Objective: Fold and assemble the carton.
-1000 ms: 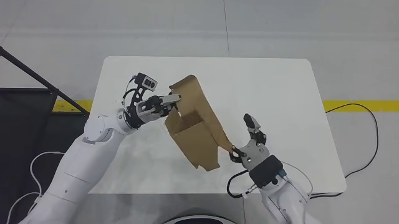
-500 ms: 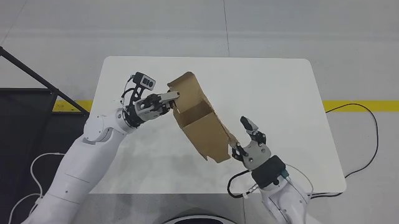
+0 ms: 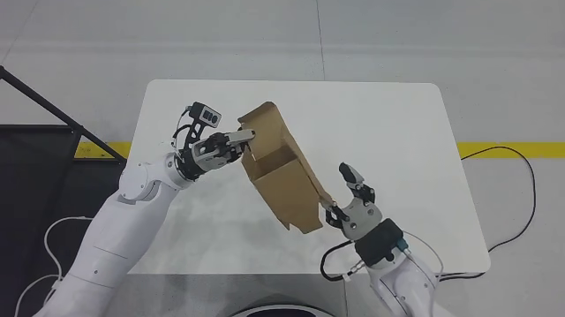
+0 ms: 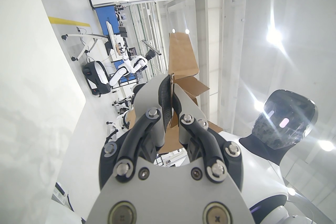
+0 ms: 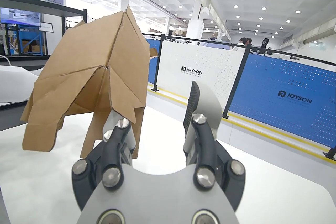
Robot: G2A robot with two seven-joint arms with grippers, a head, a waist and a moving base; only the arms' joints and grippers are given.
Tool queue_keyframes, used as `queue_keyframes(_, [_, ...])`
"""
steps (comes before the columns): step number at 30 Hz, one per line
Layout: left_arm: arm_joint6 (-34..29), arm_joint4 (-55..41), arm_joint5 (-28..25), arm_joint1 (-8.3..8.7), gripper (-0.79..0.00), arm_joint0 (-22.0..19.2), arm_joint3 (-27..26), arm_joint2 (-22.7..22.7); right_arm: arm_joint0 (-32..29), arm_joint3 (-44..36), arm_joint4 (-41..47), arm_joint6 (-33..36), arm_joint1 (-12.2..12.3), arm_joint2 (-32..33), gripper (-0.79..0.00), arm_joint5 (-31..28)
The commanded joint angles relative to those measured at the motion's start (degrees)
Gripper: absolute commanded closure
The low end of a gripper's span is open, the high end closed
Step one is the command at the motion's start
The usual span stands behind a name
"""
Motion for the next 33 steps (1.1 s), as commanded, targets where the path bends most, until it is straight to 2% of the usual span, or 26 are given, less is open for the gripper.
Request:
queue_keyframes(1, [-0.14,0.14,0.07,-0.08,0.000,0.00,0.02,-0.07,0.01,-0.13,0.05,0.06,-0.01,0.05,-0.474,-0.28])
queue_keyframes(4, [-0.18,0.20,0.11,-0.23,0.000,0.06,0.08,-0.25,0.28,-0.20,1.35,-0.35,0.08,-0.05,-0.471,-4.12])
queue_keyframes(11, [-0.17,0.32,0.22,-0.53,0.000,0.18,0.18,-0.62,0.43,0.28,4.32,-1.17,0.35,1.71,-0.471,-8.87])
queue_keyframes(20, [-0.75,0.67,0.73,-0.88,0.000,0.19,0.24,-1.01,0.62,0.22,3.80,-0.15,0.26,2.03,-0.468,-7.83])
queue_keyframes(24, [-1.23,0.83,0.92,-1.02,0.000,0.17,0.28,-1.15,0.91,0.35,3.62,0.33,0.14,1.76,-0.425,-7.07])
queue_keyframes(26, [-1.38,0.93,0.99,-1.10,0.000,0.17,0.32,-1.25,0.97,0.41,3.58,0.41,0.08,1.67,-0.326,-6.83])
queue_keyframes(30, [-1.61,1.08,1.07,-1.24,0.000,0.21,0.43,-1.44,0.97,0.45,3.33,0.17,0.03,1.59,-0.215,-6.68])
queue_keyframes(33, [-1.67,1.09,0.94,-1.35,0.000,0.26,0.52,-1.59,0.82,0.41,3.06,-0.04,0.00,1.58,-0.188,-6.46])
